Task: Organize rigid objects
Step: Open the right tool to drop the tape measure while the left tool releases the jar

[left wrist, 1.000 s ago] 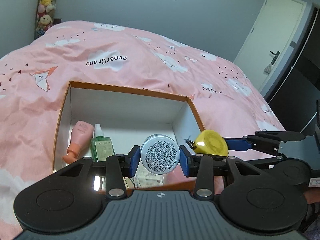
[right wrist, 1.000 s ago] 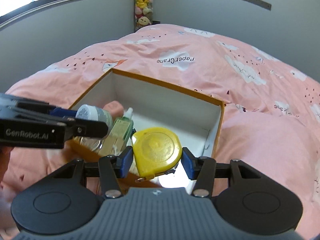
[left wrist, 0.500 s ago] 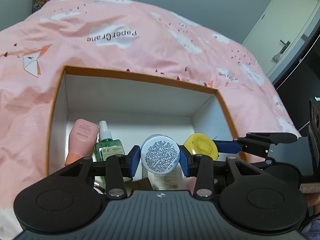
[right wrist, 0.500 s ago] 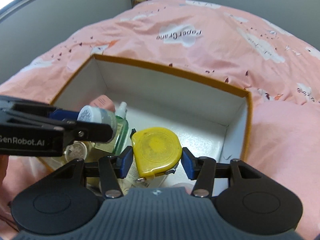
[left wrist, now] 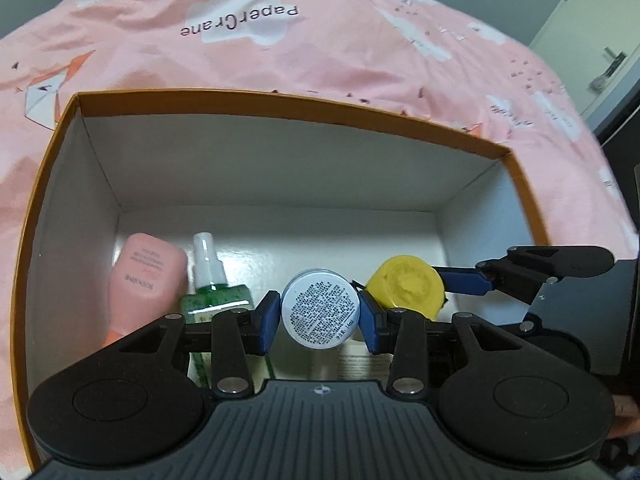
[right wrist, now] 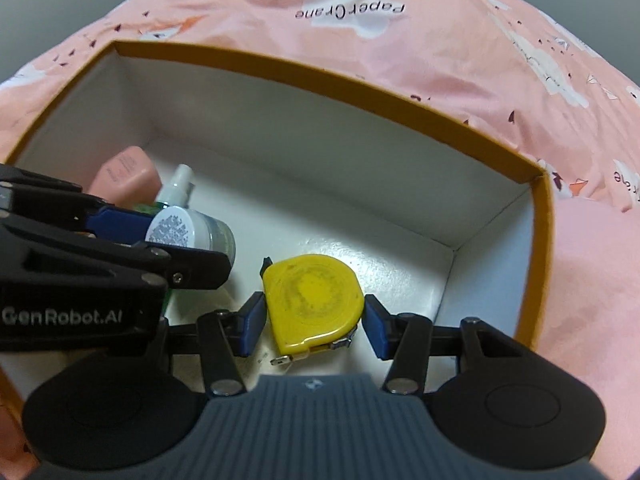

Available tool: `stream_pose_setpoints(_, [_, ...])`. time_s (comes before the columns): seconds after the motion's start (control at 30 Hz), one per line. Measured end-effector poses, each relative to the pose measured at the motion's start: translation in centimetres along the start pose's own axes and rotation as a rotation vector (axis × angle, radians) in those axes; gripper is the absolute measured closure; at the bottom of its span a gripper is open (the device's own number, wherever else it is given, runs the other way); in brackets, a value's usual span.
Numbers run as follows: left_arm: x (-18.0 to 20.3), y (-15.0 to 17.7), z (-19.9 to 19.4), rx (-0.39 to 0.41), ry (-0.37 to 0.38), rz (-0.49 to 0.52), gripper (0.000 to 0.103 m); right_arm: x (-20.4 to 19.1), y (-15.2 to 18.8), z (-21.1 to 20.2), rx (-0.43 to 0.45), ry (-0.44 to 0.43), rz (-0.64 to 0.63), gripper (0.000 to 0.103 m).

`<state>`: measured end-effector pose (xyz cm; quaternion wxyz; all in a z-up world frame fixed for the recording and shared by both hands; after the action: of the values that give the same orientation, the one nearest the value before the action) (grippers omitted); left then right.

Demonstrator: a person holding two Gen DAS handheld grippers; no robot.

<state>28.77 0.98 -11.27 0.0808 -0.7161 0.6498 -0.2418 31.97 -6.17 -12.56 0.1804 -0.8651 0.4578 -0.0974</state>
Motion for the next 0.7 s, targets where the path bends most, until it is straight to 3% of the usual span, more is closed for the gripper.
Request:
stream_pose_setpoints(0.17, [-0.2, -0.2, 0.9, -0.009, -0.058, 0.01, 0.056, -0.6, -0.4, 1.0, -0.027, -0.003, -0.036, 0.051])
stream_pose_setpoints(0.47, [-0.2, -0.3, 1.9, -0.042, -0.05, -0.011, 0.056, -1.3, -0.5, 2.1, -0.075, 0.01, -0.093, 0.051])
stream_pose_setpoints(0.63, [-0.3, -0.2, 1.9, -0.041, -0.045, -0.029, 0.051, -1.1, -0.4, 2.2, -0.082, 0.008, -0.087, 0.05])
stream_pose_setpoints(0.7, [-0.4, -0.2, 1.7, -0.026, -0.038, -0.039, 0.043, -1.1, -0.5, 2.1, -0.072, 0.013, -0.093, 0.045])
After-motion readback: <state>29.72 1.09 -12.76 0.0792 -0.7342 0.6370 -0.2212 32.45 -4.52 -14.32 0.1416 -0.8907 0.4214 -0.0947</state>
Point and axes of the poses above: each gripper's, at about its wrist camera, not at the fingertips, and z roughly the way its jaws point, x to its right, y to its underside, the point moved 7 cm from there along z, roughly the way its jaws point, and after that the axes turned 1 degree about -x, right-handed, at the moved point
